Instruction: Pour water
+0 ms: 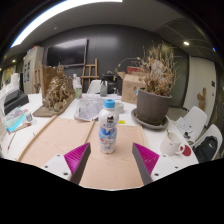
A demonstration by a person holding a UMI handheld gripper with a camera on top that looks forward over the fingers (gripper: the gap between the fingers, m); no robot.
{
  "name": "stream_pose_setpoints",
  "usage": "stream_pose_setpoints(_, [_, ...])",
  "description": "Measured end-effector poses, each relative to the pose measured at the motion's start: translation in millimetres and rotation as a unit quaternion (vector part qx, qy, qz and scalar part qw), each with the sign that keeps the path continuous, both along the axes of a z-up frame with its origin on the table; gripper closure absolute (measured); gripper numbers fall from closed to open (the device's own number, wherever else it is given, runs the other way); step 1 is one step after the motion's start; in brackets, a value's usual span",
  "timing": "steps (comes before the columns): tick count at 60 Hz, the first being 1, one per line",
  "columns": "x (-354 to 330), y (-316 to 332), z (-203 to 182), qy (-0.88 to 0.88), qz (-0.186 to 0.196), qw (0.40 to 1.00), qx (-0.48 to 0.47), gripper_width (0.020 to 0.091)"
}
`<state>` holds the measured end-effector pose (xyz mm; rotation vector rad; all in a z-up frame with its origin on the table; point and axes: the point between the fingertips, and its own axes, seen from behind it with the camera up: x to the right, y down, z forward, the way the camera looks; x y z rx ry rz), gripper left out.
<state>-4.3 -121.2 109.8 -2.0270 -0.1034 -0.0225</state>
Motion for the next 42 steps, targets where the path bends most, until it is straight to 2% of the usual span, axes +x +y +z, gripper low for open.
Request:
stream_pose_setpoints(9, [-18,77,-32,0.017,-0.032,0.999,0.019,0.0249])
stream_pose_setpoints(13, [-19,102,-43,0.022,-0.044,0.998,0.024,0.0270])
stream_pose_setpoints(18, [-16,125,-53,0.021,-0.053,0.998,0.037,0.0358])
stream_pose_setpoints(21, [-15,133,-58,0.017,-0.057,0.998,0.036,0.0453])
stream_pose_setpoints(23, [-15,137,-58,0.017,-0.058,0.997,0.044,0.0561])
stream_pose_setpoints(24, [-15,140,-58,0.019,-0.058,0.997,0.046,0.0588])
stream_pose_setpoints(29, [-17,136,-57,0.024,-0.058,0.997,0.050,0.0619])
stream_pose_setpoints(37, [-14,133,-56,0.012,-0.063,0.996,0.055,0.0722])
stream_pose_setpoints(42, [-15,131,-55,0.010,-0.062,0.997,0.052,0.0743])
